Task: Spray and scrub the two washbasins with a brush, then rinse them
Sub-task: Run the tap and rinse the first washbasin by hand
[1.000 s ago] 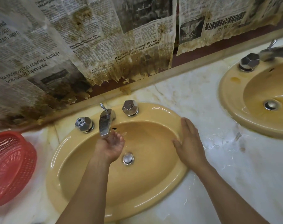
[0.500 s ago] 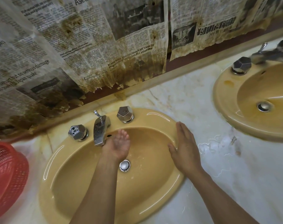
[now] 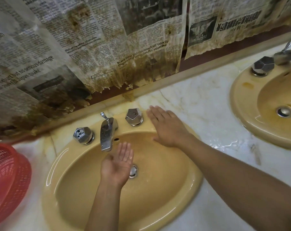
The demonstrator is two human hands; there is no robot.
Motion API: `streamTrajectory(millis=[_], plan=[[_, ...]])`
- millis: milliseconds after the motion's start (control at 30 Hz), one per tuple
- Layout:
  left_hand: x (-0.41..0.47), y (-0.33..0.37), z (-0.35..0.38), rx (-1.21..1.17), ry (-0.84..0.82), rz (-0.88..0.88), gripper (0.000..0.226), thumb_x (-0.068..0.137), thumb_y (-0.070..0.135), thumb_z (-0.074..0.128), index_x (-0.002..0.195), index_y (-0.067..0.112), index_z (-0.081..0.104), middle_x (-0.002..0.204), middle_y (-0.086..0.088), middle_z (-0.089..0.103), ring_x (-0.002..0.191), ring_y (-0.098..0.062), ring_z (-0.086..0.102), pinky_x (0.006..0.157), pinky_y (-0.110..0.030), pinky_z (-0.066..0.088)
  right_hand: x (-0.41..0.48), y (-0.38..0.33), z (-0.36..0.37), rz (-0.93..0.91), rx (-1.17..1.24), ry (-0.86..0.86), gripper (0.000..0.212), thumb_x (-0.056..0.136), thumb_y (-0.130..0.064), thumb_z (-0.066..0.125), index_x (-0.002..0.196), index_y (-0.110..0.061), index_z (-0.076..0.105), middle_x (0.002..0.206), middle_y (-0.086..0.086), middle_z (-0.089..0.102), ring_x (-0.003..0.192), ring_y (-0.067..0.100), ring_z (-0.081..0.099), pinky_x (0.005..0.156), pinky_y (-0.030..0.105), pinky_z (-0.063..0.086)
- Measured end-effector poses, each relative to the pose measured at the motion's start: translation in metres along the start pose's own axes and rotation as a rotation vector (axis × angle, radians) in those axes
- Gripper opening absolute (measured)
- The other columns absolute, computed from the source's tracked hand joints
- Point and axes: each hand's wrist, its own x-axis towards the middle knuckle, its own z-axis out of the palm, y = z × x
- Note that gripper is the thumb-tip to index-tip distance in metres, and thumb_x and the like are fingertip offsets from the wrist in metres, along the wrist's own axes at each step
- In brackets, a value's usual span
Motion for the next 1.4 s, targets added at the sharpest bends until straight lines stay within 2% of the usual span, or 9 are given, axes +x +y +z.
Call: streamTrajectory(millis=[167,467,667,767,900,1000,1100,1167,1400], plan=[[0.001,0.012,-0.003,0.015,0.114,-0.001,0.033,0.108,0.021,0.037,0.107,0.006,0.066,0.099,-0.011,0.069,0.102,-0.027,0.067,0.097,-0.041,0.051,0.027,-0.014,-0.004,0.019,-0.069,0.007,0.123,0.076,-0.073,0.065,0.161,-0.009,0.002,0.164,0.012,0.015,0.152,0.03,0.015,0.121,0.043,0.02],[-0.002,0.028,-0.002,0.087,0.159,0.0,0.03,0.108,0.019,0.041,0.102,0.003,0.065,0.097,-0.012,0.067,0.091,-0.026,0.064,0.102,-0.038,0.049,-0.082,0.012,0.017,0.393,0.197,0.189,0.094,0.086,-0.047,0.071,0.157,-0.006,0.026,0.156,0.014,0.036,0.143,0.032,0.032,0.112,0.045,0.035],[0.002,0.019,0.016,0.115,0.111,-0.029,0.038,0.108,0.027,0.038,0.096,0.006,0.068,0.08,-0.009,0.07,0.091,-0.023,0.063,0.087,-0.036,0.057,-0.092,0.016,0.023,0.403,0.258,0.203,0.09,0.089,-0.043,0.069,0.159,-0.009,0.025,0.16,0.01,0.033,0.145,0.028,0.03,0.113,0.042,0.033],[0.008,0.008,0.021,-0.041,0.172,-0.044,0.043,0.112,0.028,0.033,0.104,0.004,0.067,0.091,-0.012,0.071,0.096,-0.026,0.066,0.09,-0.036,0.052,-0.095,0.014,0.023,0.424,0.274,0.223,0.09,0.089,-0.046,0.068,0.16,-0.011,0.024,0.161,0.008,0.033,0.146,0.027,0.031,0.114,0.041,0.033],[0.013,-0.01,0.028,-0.199,0.181,-0.082,0.043,0.113,0.021,0.025,0.118,0.006,0.065,0.096,-0.013,0.07,0.092,-0.027,0.066,0.075,-0.04,0.051,-0.095,0.013,0.02,0.429,0.289,0.217,0.09,0.09,-0.045,0.066,0.161,-0.014,0.02,0.162,0.006,0.03,0.148,0.025,0.029,0.116,0.04,0.03],[0.003,-0.027,0.066,-0.095,0.065,-0.086,0.039,0.112,0.019,0.026,0.113,0.007,0.063,0.096,-0.015,0.068,0.094,-0.028,0.065,0.086,-0.037,0.052,-0.095,0.013,0.02,0.427,0.293,0.212,0.09,0.091,-0.046,0.065,0.162,-0.015,0.018,0.163,0.006,0.028,0.148,0.025,0.028,0.117,0.039,0.029],[-0.005,-0.039,0.104,0.051,-0.117,-0.101,0.041,0.111,0.016,0.029,0.119,-0.008,0.06,0.121,-0.028,0.065,0.121,-0.04,0.06,0.107,-0.046,0.047,-0.095,0.016,0.021,0.421,0.299,0.209,0.089,0.091,-0.046,0.063,0.162,-0.016,0.017,0.164,0.004,0.027,0.149,0.023,0.026,0.118,0.038,0.027],[-0.002,-0.039,0.111,0.111,-0.124,-0.049,0.044,0.112,0.02,0.03,0.129,-0.011,0.056,0.133,-0.027,0.061,0.132,-0.038,0.054,0.115,-0.047,0.041,-0.095,0.016,0.02,0.421,0.311,0.203,0.089,0.092,-0.047,0.063,0.162,-0.016,0.017,0.165,0.003,0.025,0.15,0.022,0.024,0.119,0.038,0.025],[-0.006,-0.022,0.032,0.12,-0.03,0.068,0.037,0.11,0.018,0.033,0.128,0.001,0.06,0.133,-0.017,0.066,0.129,-0.03,0.061,0.11,-0.043,0.045,-0.095,0.015,0.021,0.411,0.308,0.213,0.089,0.093,-0.046,0.064,0.162,-0.015,0.017,0.166,0.004,0.025,0.151,0.024,0.025,0.121,0.038,0.024]])
